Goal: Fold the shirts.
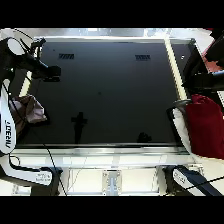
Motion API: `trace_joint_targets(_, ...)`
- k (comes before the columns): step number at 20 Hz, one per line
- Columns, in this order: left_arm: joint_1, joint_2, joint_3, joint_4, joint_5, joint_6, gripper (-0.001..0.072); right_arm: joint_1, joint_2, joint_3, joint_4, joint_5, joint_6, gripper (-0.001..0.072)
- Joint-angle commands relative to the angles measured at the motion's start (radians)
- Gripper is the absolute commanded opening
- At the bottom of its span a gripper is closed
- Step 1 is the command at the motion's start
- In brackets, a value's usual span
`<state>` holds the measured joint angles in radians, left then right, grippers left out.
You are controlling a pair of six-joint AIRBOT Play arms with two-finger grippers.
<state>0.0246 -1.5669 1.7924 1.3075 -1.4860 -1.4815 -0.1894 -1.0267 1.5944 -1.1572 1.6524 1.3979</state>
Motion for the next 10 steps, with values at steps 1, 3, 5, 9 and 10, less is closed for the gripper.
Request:
trace_joint_targets(1, 0.000, 0.000, 0.000, 0.000, 0.000, 0.000, 0.0018, 0.001, -0.001, 0.000, 0.000, -0.003, -0.001, 0.0396)
trace_joint_targets(3, 0.000, 0.000, 0.000, 0.000, 0.000, 0.000, 0.0017, 0.001, -0.001, 0.000, 0.001, -0.002, -0.001, 0.0396)
trace_joint_targets(5, 0.000, 0.000, 0.000, 0.000, 0.000, 0.000, 0.0017, 0.001, -0.001, 0.000, 0.001, 0.001, -0.001, 0.0397)
trace_joint_targets(9, 0.000, 0.000, 0.000, 0.000, 0.000, 0.000, 0.0018, 0.001, -0.001, 0.000, 0.001, 0.005, -0.001, 0.0397)
trace_joint_targets(10, 0.000, 0.000, 0.000, 0.000, 0.000, 0.000, 0.0018, 0.001, -0.001, 0.000, 0.000, 0.005, -0.001, 0.0397)
